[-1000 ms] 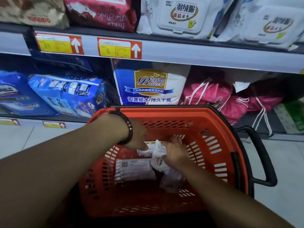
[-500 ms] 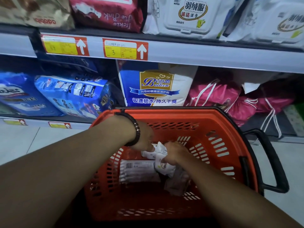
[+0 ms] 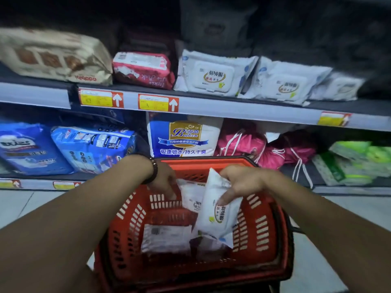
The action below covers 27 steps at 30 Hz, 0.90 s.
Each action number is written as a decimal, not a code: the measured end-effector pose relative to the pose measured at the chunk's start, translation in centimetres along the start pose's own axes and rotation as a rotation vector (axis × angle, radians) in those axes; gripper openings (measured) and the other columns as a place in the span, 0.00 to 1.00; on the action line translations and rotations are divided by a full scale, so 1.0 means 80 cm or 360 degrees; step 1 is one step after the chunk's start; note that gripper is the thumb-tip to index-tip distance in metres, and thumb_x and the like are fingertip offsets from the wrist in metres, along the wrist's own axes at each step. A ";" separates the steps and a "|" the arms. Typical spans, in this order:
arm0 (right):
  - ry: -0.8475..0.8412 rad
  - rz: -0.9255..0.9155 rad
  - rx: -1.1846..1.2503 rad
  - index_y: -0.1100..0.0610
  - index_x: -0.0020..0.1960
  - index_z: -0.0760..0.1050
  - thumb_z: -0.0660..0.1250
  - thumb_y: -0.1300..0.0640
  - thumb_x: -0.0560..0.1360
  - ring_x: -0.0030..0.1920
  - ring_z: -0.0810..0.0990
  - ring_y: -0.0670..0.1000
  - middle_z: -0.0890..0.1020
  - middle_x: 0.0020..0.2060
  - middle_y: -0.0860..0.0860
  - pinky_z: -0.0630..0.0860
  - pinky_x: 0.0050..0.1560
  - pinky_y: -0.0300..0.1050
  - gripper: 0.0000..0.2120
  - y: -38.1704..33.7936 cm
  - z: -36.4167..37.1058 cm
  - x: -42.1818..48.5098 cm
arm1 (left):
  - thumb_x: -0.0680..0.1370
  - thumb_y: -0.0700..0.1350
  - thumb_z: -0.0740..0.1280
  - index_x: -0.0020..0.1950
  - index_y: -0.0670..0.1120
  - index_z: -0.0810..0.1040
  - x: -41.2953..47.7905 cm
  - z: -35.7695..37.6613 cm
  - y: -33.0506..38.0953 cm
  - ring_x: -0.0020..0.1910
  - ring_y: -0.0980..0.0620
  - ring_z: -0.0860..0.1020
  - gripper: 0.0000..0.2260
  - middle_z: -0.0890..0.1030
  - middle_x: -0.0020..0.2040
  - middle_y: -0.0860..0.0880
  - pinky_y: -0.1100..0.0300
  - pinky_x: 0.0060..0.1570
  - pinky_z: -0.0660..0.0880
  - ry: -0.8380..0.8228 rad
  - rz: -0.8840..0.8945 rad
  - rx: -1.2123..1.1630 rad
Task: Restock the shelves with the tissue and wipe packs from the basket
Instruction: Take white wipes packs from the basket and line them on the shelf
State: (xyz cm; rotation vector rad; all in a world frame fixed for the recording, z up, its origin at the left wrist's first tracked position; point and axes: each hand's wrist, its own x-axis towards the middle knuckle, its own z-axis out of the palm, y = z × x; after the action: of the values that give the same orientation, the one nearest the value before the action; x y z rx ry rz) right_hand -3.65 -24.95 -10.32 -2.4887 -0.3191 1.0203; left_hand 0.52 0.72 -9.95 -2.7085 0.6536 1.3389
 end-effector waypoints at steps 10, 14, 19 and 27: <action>0.0532 -0.0515 0.1277 0.67 0.57 0.82 0.79 0.63 0.68 0.52 0.87 0.59 0.88 0.53 0.62 0.84 0.54 0.52 0.20 -0.015 -0.023 -0.132 | 0.69 0.47 0.82 0.65 0.50 0.79 -0.054 0.002 -0.004 0.57 0.41 0.85 0.26 0.85 0.62 0.43 0.39 0.61 0.80 0.0145 0.0719 -0.2052; 0.0745 -0.0550 0.1530 0.65 0.58 0.80 0.81 0.64 0.66 0.54 0.87 0.63 0.87 0.55 0.65 0.85 0.56 0.55 0.22 -0.010 -0.030 -0.134 | 0.73 0.38 0.75 0.63 0.43 0.79 -0.091 -0.019 0.028 0.51 0.40 0.87 0.19 0.85 0.59 0.36 0.46 0.47 0.85 0.0548 0.0891 -0.2557; 0.0952 -0.0585 0.1794 0.65 0.56 0.81 0.77 0.65 0.67 0.47 0.89 0.58 0.88 0.51 0.63 0.86 0.46 0.48 0.19 -0.016 -0.044 -0.134 | 0.70 0.43 0.76 0.64 0.41 0.81 -0.108 -0.041 0.043 0.53 0.38 0.86 0.22 0.86 0.58 0.39 0.44 0.52 0.85 0.0825 0.0831 -0.2739; 0.1229 -0.0467 0.2370 0.64 0.62 0.82 0.72 0.58 0.78 0.54 0.88 0.65 0.88 0.54 0.63 0.87 0.45 0.59 0.15 -0.024 -0.059 -0.120 | 0.79 0.44 0.73 0.69 0.47 0.77 -0.068 -0.019 0.079 0.57 0.37 0.85 0.18 0.87 0.59 0.42 0.47 0.49 0.86 0.1066 0.0811 -0.3401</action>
State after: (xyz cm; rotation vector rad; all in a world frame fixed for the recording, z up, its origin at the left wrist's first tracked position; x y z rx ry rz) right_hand -7.15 -28.18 -0.51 -1.1938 0.2622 -0.0340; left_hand -3.75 -3.43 -3.91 -4.9741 -1.0639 1.4172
